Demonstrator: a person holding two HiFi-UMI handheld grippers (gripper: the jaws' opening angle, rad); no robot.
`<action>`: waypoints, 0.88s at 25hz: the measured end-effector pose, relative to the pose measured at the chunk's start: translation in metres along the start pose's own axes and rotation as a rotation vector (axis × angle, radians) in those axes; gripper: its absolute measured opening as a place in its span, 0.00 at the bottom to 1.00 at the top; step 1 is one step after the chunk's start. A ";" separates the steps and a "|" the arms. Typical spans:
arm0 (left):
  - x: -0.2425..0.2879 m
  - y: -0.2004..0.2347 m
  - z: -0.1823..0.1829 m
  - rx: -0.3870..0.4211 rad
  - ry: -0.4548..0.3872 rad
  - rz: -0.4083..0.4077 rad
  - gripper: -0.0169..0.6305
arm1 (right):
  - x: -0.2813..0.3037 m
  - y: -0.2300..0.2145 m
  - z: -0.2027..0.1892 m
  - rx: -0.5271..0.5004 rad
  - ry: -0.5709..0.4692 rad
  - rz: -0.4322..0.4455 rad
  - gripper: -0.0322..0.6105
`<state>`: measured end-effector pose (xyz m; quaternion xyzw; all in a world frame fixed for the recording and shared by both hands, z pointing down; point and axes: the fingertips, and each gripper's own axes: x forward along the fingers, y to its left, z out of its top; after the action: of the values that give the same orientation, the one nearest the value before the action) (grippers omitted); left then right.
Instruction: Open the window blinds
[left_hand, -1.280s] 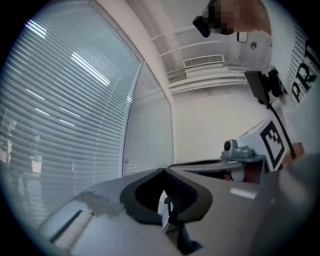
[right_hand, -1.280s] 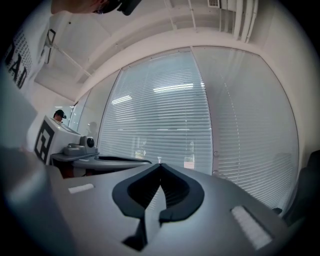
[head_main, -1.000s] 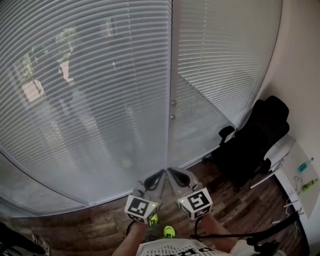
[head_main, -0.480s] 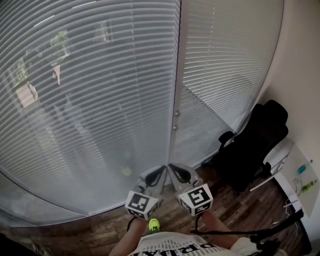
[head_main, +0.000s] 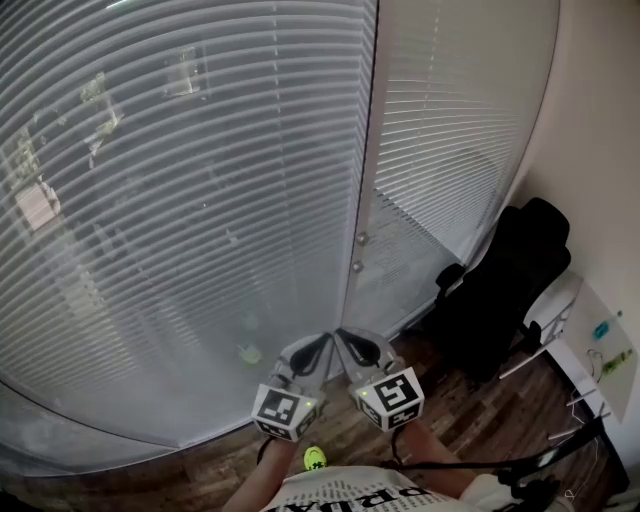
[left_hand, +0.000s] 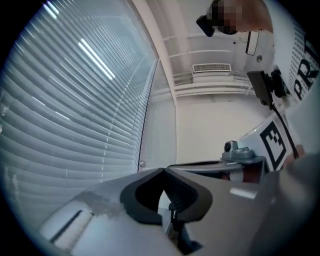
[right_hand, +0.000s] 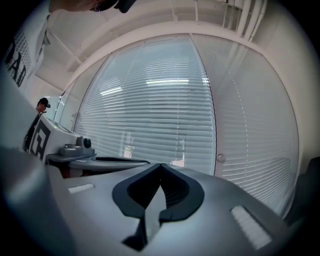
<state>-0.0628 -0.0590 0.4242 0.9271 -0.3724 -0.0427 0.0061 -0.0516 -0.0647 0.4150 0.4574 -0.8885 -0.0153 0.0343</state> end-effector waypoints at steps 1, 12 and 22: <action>0.000 0.003 0.000 -0.002 0.002 -0.001 0.01 | 0.003 0.000 0.000 0.000 0.004 0.000 0.06; 0.021 0.030 -0.003 -0.015 -0.002 0.053 0.01 | 0.034 -0.016 -0.007 -0.017 0.029 0.054 0.06; 0.077 0.041 0.001 0.005 -0.032 0.122 0.01 | 0.053 -0.070 -0.003 -0.046 -0.003 0.117 0.06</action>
<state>-0.0358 -0.1424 0.4188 0.9019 -0.4282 -0.0561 0.0002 -0.0252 -0.1490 0.4164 0.4037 -0.9132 -0.0344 0.0441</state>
